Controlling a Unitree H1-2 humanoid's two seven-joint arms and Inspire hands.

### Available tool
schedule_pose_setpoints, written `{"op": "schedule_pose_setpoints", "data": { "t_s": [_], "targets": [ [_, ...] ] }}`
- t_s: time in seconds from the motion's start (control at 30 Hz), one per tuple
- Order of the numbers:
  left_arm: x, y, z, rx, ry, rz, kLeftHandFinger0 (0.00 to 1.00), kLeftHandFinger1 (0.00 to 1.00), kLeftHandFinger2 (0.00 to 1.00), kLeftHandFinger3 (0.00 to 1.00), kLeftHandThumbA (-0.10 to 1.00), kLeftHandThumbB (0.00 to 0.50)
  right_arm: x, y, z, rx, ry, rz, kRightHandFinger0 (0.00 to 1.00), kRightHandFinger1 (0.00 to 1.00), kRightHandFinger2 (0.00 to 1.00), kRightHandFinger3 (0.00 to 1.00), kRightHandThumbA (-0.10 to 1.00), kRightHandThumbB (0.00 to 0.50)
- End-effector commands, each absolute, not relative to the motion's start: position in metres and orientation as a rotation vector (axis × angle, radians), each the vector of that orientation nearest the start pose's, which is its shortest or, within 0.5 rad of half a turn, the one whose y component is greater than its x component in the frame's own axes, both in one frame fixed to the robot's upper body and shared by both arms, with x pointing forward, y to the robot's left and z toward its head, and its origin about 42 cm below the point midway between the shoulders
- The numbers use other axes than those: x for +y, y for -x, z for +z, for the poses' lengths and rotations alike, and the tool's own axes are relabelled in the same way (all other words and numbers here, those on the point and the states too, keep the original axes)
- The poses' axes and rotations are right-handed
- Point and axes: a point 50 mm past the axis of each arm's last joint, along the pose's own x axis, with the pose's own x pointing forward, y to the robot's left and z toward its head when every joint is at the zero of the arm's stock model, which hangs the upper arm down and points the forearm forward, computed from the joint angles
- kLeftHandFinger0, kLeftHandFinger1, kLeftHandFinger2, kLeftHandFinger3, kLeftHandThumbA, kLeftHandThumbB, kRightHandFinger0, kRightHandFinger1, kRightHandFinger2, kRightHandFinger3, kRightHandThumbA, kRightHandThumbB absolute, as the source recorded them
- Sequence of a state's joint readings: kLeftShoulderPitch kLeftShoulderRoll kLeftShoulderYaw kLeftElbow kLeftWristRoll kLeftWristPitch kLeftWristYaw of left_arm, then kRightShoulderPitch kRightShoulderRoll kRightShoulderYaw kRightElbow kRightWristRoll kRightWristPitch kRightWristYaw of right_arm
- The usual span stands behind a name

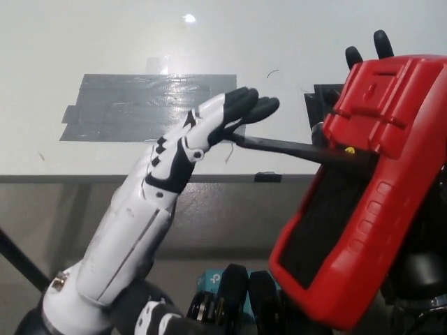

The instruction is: The robot first picks the multimeter with right hand and then unfolds the black stand on the back of it using left hand

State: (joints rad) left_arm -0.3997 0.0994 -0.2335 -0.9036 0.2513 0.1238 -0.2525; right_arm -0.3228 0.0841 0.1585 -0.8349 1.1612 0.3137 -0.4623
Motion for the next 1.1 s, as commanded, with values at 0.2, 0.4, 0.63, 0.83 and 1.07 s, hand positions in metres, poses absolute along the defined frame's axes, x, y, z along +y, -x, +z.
{"op": "schedule_pose_setpoints", "data": {
  "t_s": [0.2,0.4,0.63,0.83,1.07],
  "targets": [
    [0.141,-0.211,0.372,-1.223,-0.408,-0.422,1.00,0.89,0.88,1.00,1.00,0.354,-0.130,-0.231,0.374,-0.482,-1.151,0.663,0.00,0.28,0.72,0.31,-0.10,0.163],
    [0.136,-0.210,0.366,-1.235,-0.390,-0.421,1.00,0.85,0.87,1.00,1.00,0.392,-0.127,-0.232,0.380,-0.503,-1.191,0.631,0.00,0.32,0.81,0.41,-0.10,0.129],
    [0.129,-0.209,0.359,-1.258,-0.347,-0.400,1.00,0.82,0.84,1.00,1.00,0.432,-0.120,-0.234,0.390,-0.496,-1.328,0.516,0.00,0.34,0.84,0.84,-0.10,0.089],
    [0.126,-0.207,0.356,-1.268,-0.378,-0.381,1.00,0.80,0.82,1.00,1.00,0.443,-0.117,-0.237,0.402,-0.506,-1.394,0.431,0.00,0.31,0.81,0.55,-0.10,0.086],
    [0.117,-0.205,0.349,-1.303,-0.344,-0.339,1.00,0.77,0.80,1.00,1.00,0.432,-0.116,-0.244,0.412,-0.495,-1.476,0.355,0.00,0.30,0.77,0.40,-0.10,0.101]
  ]
}}
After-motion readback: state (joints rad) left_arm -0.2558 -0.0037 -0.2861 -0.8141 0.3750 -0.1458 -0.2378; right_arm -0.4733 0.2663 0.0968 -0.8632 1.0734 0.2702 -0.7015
